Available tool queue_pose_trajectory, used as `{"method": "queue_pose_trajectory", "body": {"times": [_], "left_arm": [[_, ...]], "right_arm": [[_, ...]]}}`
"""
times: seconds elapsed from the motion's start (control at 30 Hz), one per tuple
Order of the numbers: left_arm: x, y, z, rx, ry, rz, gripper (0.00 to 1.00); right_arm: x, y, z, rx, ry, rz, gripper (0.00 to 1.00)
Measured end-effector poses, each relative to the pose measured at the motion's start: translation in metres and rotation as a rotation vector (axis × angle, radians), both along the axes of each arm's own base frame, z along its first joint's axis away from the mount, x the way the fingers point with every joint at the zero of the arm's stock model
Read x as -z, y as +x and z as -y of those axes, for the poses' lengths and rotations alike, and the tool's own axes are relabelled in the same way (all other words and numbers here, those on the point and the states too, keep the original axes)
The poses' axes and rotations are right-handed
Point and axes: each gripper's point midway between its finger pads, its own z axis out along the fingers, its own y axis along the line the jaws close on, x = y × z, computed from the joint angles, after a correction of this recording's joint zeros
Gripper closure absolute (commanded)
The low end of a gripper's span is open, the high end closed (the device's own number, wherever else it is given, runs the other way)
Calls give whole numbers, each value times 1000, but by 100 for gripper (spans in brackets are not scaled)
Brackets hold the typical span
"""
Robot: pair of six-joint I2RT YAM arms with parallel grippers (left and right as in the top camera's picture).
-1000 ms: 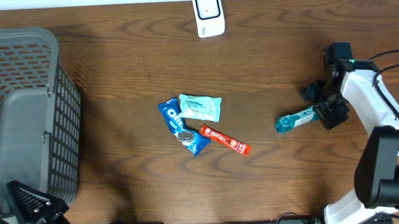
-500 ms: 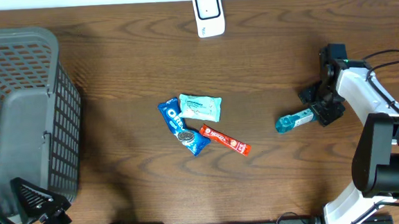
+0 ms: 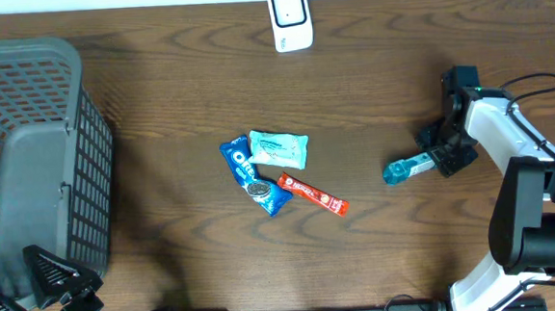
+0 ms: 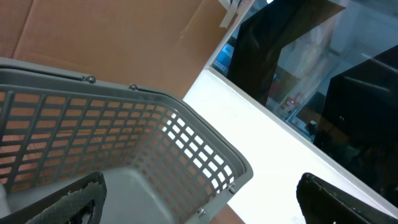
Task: Scan the item barcode
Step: 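Lift the bottle and hold its label under the white scanner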
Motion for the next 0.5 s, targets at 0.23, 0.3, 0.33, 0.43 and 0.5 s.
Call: {"method": "queue_pose_trajectory", "body": {"times": [0.23, 0.3, 0.33, 0.43, 0.5], "left_arm": [[5, 1, 0, 0, -4, -20, 2], [10, 1, 0, 0, -10, -43, 2], [14, 1, 0, 0, -13, -59, 2], [32, 2, 0, 0, -28, -136, 2], [41, 2, 0, 0, -36, -175, 2]], "right_arm": [[5, 0, -1, -7, -2, 10, 72], [5, 2, 0, -7, -4, 15, 76], [5, 2, 0, -7, -4, 15, 77], [5, 2, -1, -11, 0, 16, 83], [4, 2, -3, -23, 14, 17, 87]]}}
